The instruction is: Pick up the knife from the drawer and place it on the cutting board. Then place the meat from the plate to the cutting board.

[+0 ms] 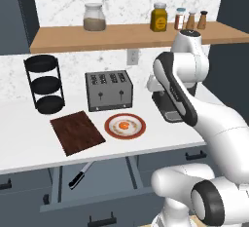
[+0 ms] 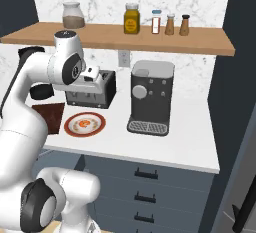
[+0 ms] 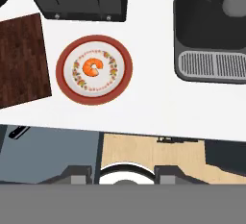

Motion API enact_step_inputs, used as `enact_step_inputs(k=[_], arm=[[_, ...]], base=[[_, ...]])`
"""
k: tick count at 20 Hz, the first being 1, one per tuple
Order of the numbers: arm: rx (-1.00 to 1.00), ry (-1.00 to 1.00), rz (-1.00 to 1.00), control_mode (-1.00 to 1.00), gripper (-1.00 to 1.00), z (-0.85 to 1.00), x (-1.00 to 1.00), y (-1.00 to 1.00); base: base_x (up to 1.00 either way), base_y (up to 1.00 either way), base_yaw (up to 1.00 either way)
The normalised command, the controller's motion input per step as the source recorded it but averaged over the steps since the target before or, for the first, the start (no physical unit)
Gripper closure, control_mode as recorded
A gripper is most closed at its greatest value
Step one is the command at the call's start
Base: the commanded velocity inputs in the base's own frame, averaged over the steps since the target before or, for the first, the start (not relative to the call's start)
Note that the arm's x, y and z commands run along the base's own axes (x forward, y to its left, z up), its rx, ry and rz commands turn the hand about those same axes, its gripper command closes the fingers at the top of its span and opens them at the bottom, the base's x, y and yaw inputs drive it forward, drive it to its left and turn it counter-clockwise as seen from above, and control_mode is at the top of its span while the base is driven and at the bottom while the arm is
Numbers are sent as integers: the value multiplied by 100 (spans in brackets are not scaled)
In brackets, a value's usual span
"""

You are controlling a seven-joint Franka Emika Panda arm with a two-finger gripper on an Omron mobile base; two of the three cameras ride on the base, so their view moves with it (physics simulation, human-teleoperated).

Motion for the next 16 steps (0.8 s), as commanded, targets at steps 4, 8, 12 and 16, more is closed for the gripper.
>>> enact_step_inputs(k=[4,8,12,16], arm=[[0,0,0,-100,-100,-1,-9,-1],[0,0,0,-100,-100,0,0,0],[0,0,0,100,-100,-2,-2,0],[0,0,0,100,-100,0,0,0]], base=[[0,0,0],[0,0,0],[-2,-24,8],[-2,-94,39]])
